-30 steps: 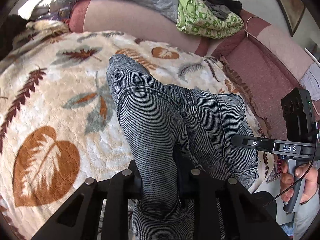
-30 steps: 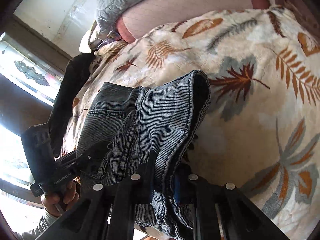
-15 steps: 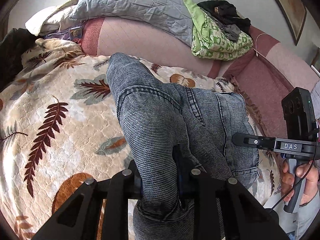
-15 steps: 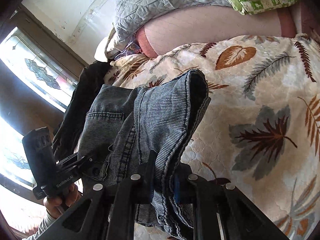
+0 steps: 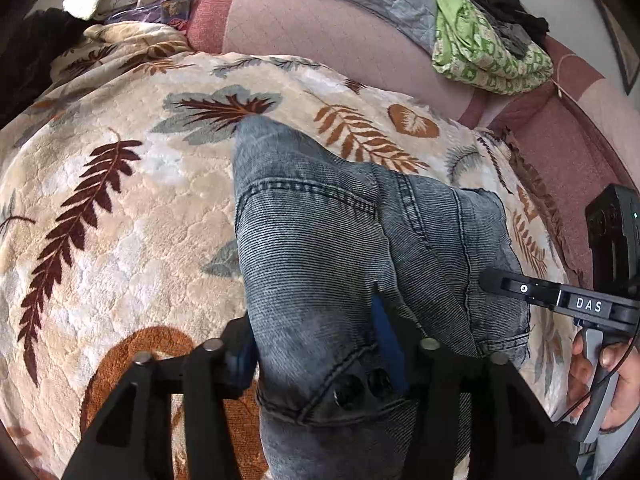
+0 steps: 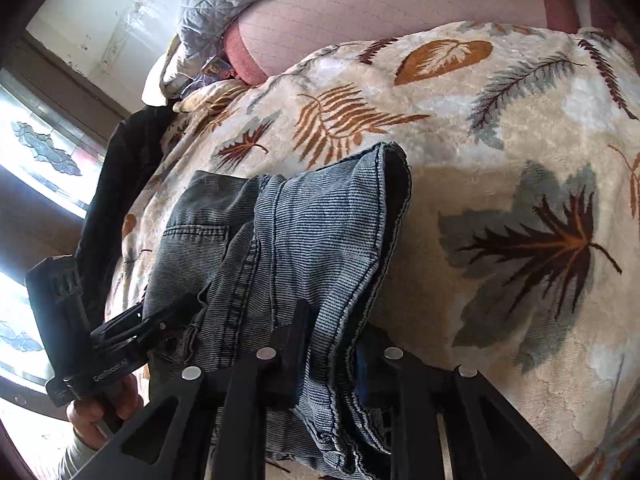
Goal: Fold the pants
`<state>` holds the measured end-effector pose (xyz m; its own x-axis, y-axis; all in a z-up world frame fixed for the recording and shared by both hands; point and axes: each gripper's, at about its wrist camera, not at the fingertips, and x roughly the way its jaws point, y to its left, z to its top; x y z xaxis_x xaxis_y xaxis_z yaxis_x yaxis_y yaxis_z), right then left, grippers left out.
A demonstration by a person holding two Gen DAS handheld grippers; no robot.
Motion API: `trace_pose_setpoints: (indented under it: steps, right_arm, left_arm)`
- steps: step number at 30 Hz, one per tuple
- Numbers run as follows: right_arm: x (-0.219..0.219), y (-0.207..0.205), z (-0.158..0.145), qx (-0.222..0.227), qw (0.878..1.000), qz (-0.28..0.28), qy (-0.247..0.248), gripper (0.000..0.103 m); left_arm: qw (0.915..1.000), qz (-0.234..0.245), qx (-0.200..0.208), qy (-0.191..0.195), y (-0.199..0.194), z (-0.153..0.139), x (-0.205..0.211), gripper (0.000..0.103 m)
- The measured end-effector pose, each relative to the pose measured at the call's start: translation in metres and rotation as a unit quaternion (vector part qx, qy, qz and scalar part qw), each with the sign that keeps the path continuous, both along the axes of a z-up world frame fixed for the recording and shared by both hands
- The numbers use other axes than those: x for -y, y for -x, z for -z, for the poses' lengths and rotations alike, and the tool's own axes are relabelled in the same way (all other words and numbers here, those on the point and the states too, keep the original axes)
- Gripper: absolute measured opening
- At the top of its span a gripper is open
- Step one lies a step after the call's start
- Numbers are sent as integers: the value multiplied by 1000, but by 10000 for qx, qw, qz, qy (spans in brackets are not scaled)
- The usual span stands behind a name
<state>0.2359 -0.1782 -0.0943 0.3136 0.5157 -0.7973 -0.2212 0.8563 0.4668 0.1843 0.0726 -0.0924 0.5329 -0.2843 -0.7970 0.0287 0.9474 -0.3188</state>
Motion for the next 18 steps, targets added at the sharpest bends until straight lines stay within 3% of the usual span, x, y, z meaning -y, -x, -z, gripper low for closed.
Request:
trace_pose_setpoints:
  steps: [2,6,8,10,14,16,18]
  right_arm:
    - [-1,6,-3,136,9994,-26,302,32]
    - [-6,36,-24,719,9922,19,1016,35]
    - [-9,55,-36,1024,9887,50,1097,41]
    - [-14,72,-39,1184,9877,17,1020,50]
    - [-38,84,-5,971,9803,-259,1703,53]
    - [-41,85,8,900,9777,-267,1876,53]
    - [-39,85,3,859,9794,-166,1819,54]
  left_arm:
    - [9999,-129,55,-60,6,-6,-6,65]
    - [9949,-362,545,-773,36,-33,-7,68]
    - [9899,-307,793,-1132,52,-40,3,77]
    - [9828,-205,854,-1627,62,-35,15,77]
    - [9719,73,515,-2295,63,0,36,77]
    - [9704,-12,659,-2324,66,2,37,77]
    - [9702,-16,644,-2335,66,-4,36,77]
